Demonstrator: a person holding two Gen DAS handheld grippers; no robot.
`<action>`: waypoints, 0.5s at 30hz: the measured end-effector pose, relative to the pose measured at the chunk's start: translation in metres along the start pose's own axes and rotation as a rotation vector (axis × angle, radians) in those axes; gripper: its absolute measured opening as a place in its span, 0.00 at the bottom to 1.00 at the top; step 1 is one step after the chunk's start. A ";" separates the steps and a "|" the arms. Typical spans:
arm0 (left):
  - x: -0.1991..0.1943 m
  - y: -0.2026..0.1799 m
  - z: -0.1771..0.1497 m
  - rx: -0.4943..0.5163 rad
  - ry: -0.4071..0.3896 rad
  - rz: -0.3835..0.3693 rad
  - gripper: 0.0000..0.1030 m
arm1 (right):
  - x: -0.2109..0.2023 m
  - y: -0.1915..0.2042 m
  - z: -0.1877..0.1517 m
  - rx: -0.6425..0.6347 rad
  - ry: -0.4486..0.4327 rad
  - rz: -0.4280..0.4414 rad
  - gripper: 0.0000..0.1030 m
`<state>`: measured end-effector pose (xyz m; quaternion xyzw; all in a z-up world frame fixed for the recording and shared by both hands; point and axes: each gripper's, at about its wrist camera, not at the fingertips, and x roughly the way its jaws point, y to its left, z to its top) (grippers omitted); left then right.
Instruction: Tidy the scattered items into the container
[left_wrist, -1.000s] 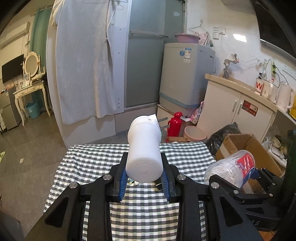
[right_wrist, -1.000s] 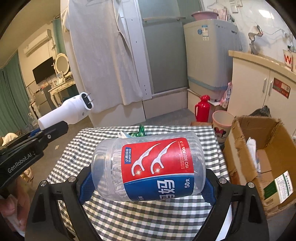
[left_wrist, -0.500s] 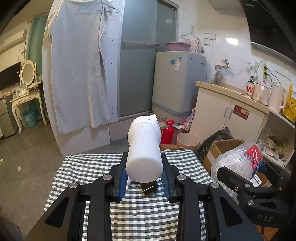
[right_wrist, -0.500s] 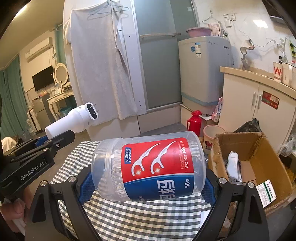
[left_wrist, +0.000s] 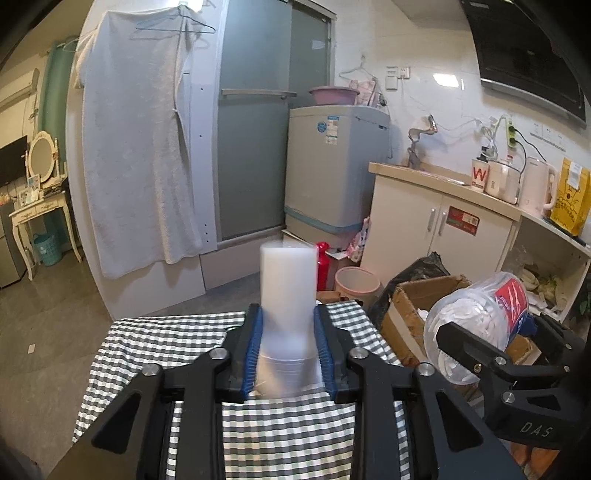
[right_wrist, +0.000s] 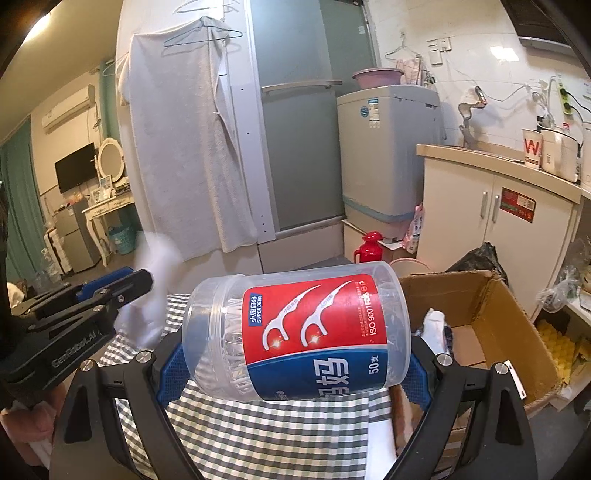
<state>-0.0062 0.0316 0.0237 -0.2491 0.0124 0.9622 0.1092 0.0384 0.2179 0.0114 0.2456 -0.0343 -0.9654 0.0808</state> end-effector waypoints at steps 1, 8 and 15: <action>0.003 -0.003 -0.001 0.006 0.010 -0.001 0.10 | 0.002 -0.003 -0.002 0.002 0.003 -0.005 0.88; 0.049 0.001 -0.030 -0.034 0.120 -0.007 0.06 | 0.029 -0.019 -0.022 0.030 0.073 -0.011 0.88; 0.081 0.016 -0.073 -0.054 0.248 -0.011 0.06 | 0.060 -0.027 -0.035 0.045 0.133 -0.009 0.88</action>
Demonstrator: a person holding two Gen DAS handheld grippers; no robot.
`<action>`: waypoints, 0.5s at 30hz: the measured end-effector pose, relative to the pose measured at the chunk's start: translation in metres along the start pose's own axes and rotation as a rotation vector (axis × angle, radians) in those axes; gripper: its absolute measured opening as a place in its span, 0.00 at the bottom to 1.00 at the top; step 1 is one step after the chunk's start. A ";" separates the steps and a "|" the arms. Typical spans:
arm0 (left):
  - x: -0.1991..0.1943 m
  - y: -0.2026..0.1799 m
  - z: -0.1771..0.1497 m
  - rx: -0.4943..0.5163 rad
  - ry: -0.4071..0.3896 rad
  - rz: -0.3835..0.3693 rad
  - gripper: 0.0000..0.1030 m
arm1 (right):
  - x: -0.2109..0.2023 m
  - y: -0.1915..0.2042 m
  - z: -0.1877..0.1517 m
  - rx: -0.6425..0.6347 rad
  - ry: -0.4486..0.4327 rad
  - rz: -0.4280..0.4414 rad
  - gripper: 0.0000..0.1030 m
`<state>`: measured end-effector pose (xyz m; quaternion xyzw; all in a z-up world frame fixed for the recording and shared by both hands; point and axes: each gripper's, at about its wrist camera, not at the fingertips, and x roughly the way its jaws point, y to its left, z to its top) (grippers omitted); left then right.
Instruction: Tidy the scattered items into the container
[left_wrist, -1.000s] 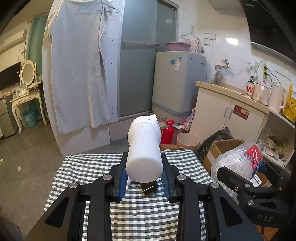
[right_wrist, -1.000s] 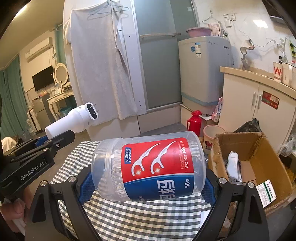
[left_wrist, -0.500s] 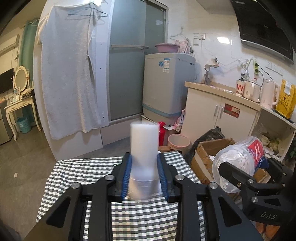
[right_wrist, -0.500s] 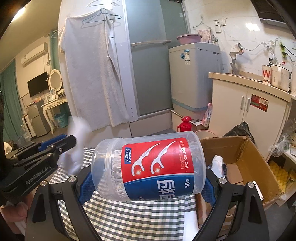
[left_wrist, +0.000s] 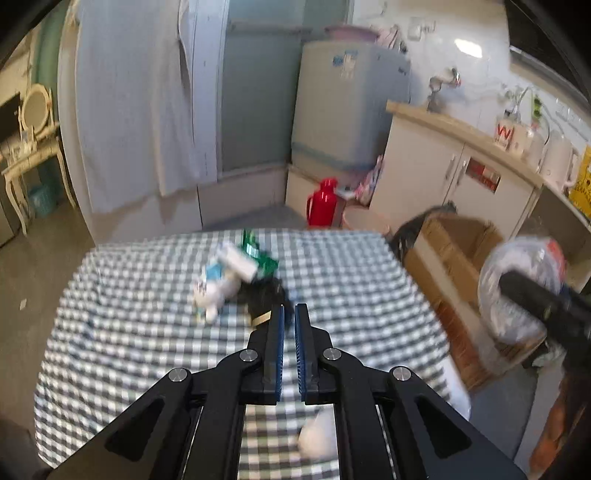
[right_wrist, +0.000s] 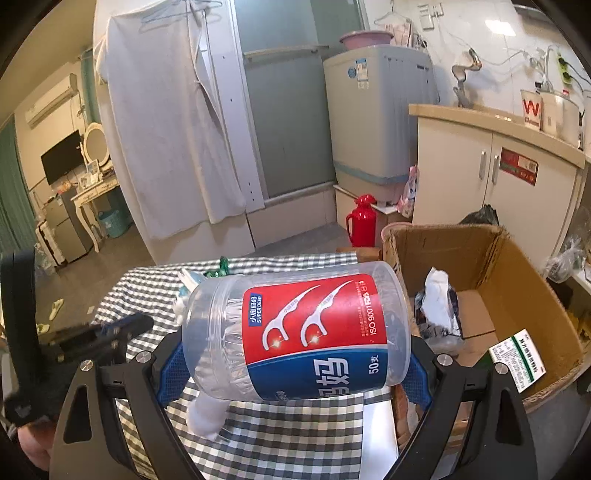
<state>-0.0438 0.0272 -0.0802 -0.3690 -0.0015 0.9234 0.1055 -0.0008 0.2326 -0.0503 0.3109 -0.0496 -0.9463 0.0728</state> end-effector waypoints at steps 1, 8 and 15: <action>0.003 0.000 -0.005 0.008 0.012 0.003 0.06 | 0.004 -0.001 0.000 0.003 0.006 0.001 0.88; 0.021 -0.019 -0.032 0.065 0.081 -0.035 0.25 | 0.010 0.000 0.001 -0.007 0.010 -0.003 0.88; 0.047 -0.049 -0.045 0.136 0.135 -0.083 0.79 | -0.006 -0.014 0.010 -0.008 -0.023 -0.034 0.88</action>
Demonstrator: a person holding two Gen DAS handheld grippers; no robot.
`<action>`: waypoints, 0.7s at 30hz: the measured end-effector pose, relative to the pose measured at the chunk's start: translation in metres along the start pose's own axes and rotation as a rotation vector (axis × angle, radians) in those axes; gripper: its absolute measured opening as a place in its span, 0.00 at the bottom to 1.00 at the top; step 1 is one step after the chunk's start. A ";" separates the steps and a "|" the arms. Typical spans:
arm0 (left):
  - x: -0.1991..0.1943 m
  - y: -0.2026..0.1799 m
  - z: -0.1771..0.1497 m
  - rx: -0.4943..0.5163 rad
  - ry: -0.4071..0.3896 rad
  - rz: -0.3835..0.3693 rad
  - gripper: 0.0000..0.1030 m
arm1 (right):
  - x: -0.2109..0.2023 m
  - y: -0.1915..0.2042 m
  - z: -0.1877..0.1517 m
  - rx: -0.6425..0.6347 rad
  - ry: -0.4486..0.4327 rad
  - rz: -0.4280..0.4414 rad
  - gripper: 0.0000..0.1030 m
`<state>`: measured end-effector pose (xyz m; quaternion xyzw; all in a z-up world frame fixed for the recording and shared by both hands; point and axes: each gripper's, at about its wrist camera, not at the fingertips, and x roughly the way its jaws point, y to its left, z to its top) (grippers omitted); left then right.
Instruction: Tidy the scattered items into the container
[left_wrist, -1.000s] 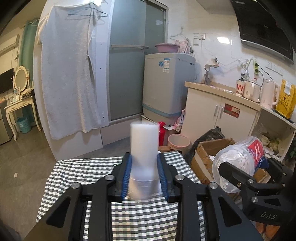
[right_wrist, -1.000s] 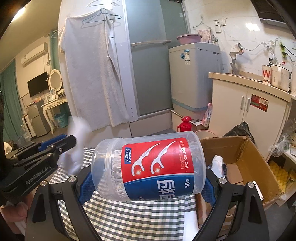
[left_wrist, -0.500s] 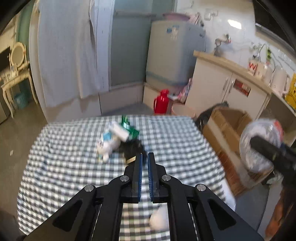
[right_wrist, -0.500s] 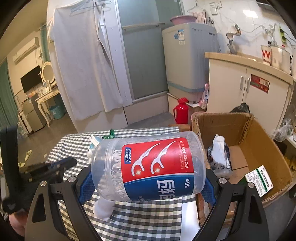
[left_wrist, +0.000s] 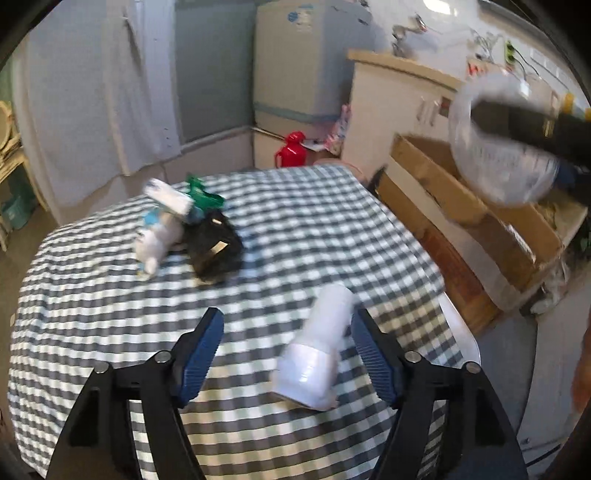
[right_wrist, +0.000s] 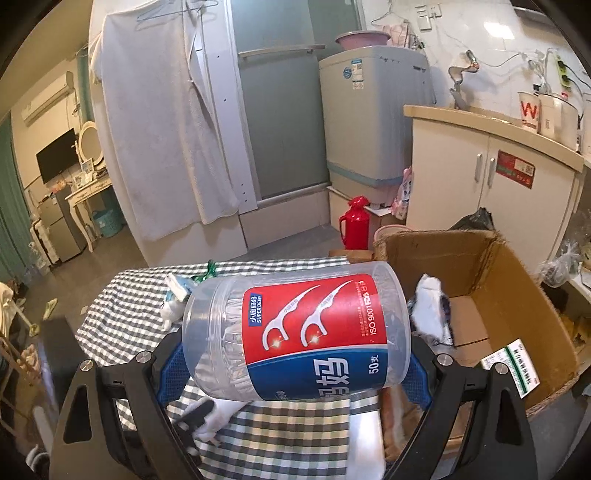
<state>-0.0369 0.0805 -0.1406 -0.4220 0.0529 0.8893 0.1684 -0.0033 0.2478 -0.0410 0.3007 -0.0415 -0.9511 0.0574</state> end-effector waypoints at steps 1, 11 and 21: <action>0.007 -0.003 -0.001 0.007 0.017 0.001 0.80 | -0.002 -0.004 0.001 0.003 -0.004 -0.005 0.88; 0.051 -0.014 -0.016 0.032 0.112 0.035 0.81 | -0.010 -0.029 0.007 0.018 -0.013 -0.059 0.88; 0.055 -0.024 -0.010 0.062 0.113 0.066 0.46 | -0.010 -0.051 0.012 0.038 -0.020 -0.092 0.88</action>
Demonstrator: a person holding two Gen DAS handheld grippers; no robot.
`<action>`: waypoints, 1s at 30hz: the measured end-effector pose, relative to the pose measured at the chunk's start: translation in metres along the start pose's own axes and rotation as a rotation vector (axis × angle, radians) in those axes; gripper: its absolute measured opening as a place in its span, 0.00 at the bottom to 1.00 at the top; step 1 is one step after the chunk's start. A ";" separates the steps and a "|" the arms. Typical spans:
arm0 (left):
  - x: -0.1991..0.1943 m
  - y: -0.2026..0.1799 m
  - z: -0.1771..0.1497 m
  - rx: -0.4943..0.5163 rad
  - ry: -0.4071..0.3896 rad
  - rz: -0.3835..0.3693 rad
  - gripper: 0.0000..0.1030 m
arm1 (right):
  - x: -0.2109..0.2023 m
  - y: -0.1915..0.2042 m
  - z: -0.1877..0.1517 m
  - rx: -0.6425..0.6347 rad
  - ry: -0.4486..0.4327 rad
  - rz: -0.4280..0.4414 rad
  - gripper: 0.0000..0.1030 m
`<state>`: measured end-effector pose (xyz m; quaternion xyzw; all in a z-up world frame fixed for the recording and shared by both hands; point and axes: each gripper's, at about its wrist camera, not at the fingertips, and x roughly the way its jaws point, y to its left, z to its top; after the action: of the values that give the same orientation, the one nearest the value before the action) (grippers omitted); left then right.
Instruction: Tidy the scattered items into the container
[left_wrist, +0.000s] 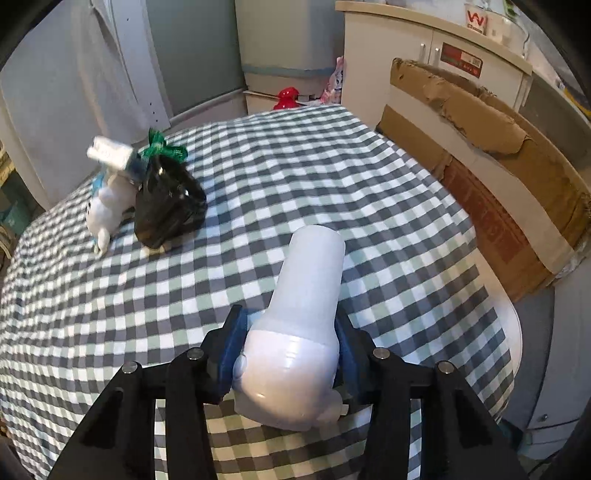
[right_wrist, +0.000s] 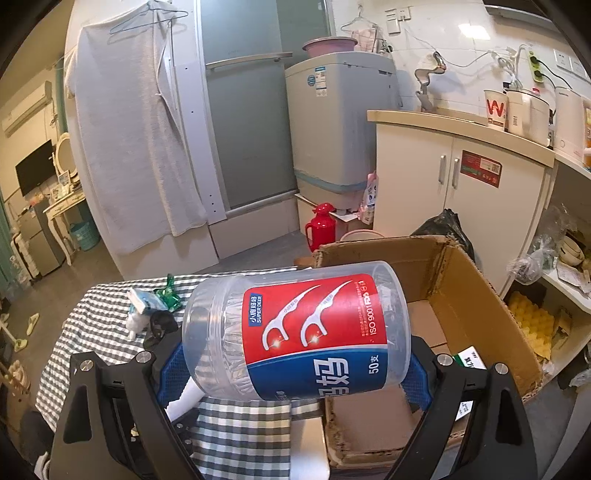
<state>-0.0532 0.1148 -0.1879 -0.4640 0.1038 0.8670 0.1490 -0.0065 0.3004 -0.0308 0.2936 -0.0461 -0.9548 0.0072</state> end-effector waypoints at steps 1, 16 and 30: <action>-0.002 0.000 0.001 0.000 -0.005 -0.001 0.46 | 0.000 -0.002 0.000 0.003 -0.001 -0.002 0.88; -0.071 -0.021 0.055 -0.026 -0.199 0.010 0.46 | -0.006 -0.047 0.000 0.039 -0.009 -0.052 0.88; -0.119 -0.085 0.107 0.030 -0.333 -0.087 0.46 | -0.012 -0.099 -0.003 0.077 0.003 -0.133 0.88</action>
<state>-0.0434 0.2087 -0.0330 -0.3157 0.0705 0.9230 0.2083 0.0063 0.3989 -0.0361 0.2976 -0.0632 -0.9502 -0.0673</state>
